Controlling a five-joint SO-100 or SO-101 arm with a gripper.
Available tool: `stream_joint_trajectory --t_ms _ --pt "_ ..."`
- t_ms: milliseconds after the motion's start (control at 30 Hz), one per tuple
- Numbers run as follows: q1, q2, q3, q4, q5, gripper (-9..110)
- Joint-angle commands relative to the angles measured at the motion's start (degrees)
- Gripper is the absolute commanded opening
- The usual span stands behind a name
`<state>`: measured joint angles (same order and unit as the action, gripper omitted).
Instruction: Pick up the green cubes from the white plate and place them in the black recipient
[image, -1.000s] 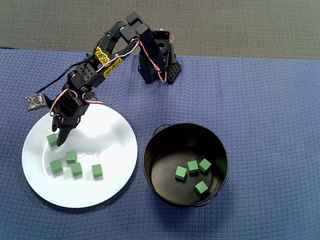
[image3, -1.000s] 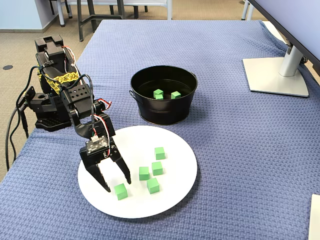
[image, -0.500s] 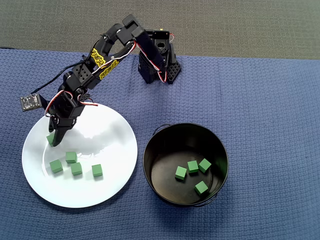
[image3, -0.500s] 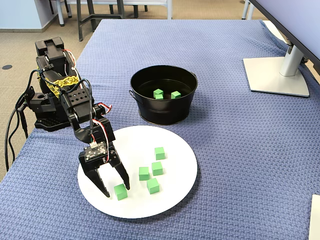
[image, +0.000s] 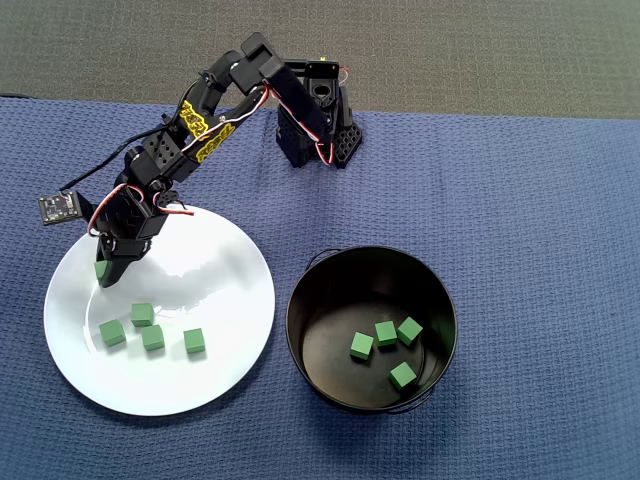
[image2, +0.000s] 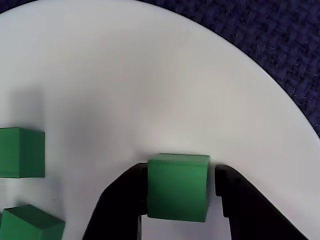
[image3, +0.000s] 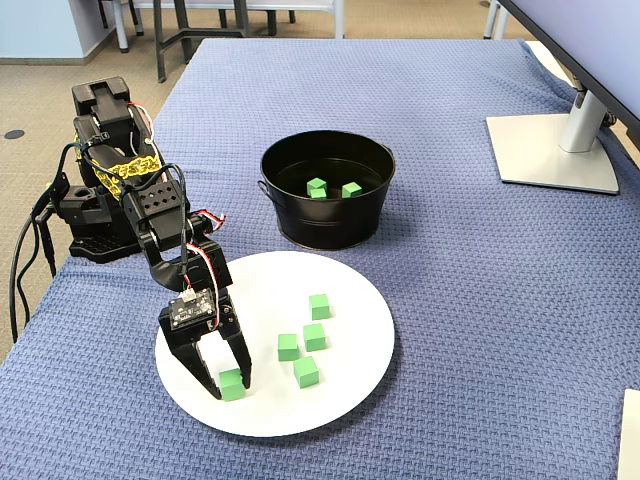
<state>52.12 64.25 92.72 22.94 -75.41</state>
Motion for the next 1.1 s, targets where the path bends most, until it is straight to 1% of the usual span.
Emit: stream_joint_trajectory --t_ms 0,200,333,400,533,567,633,733,833,933,1067 --pt "0.1 1.0 -3.8 -1.6 1.1 3" --pt "-0.1 2.5 -2.5 -2.3 3.2 0" --pt "-0.4 8.5 1.1 -2.8 7.2 0" --pt "-0.6 14.3 3.4 -1.8 12.1 0" --pt "-2.3 27.9 7.3 5.1 22.1 0" --pt "-3.1 31.5 8.1 7.5 24.9 0" --pt "-5.4 36.7 6.2 16.1 32.6 0" --pt "-9.8 43.2 2.6 28.0 43.2 0" --pt "-16.3 48.5 0.4 35.9 51.9 0" --pt "-26.2 51.1 -1.0 42.7 58.7 0" --pt "-40.7 50.6 -2.1 46.6 67.9 0"
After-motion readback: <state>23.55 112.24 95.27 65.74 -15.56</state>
